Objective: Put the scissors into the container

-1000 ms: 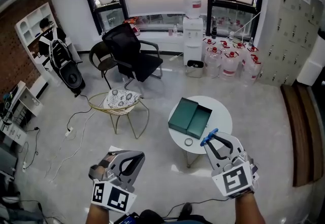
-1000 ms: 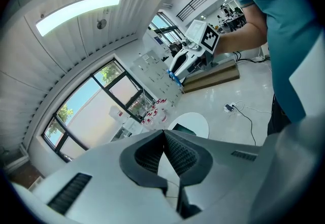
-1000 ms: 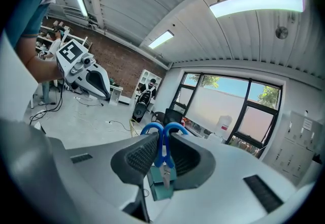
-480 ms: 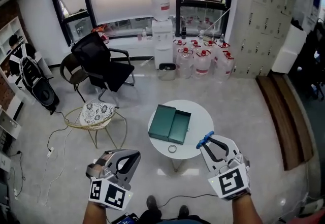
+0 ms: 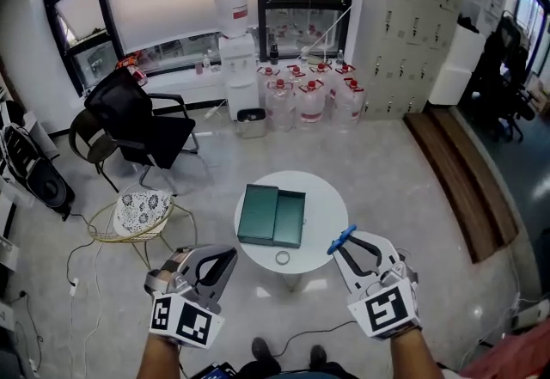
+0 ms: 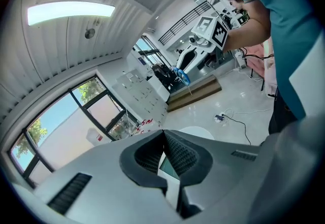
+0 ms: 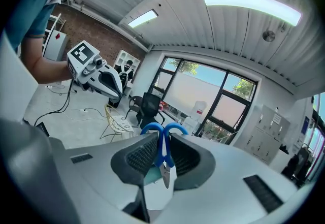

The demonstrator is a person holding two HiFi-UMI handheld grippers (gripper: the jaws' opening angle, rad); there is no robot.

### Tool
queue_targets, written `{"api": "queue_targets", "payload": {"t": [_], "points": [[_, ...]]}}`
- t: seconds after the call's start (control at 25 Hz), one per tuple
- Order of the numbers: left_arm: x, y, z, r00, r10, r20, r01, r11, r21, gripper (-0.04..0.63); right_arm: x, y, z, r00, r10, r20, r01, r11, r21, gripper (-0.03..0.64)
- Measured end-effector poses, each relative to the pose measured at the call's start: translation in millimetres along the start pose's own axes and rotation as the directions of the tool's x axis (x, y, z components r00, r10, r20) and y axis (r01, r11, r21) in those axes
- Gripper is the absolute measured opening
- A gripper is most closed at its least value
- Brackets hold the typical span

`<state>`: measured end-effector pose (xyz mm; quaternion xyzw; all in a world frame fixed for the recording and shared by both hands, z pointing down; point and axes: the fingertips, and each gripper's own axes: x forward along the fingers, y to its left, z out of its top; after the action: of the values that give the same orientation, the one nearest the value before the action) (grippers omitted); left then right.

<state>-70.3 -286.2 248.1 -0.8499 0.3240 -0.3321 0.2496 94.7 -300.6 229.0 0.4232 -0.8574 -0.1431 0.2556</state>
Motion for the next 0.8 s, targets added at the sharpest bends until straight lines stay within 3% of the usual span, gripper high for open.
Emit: {"api": "queue_targets", "payload": {"t": [0.8], "points": [[60, 49, -73, 0.998, -0.050, 0.030, 0.050, 0.999, -0.008, 0.018, 106, 7, -9, 0.999, 0.001, -0.037, -0.001, 1.000, -0.005, 0.095]]}}
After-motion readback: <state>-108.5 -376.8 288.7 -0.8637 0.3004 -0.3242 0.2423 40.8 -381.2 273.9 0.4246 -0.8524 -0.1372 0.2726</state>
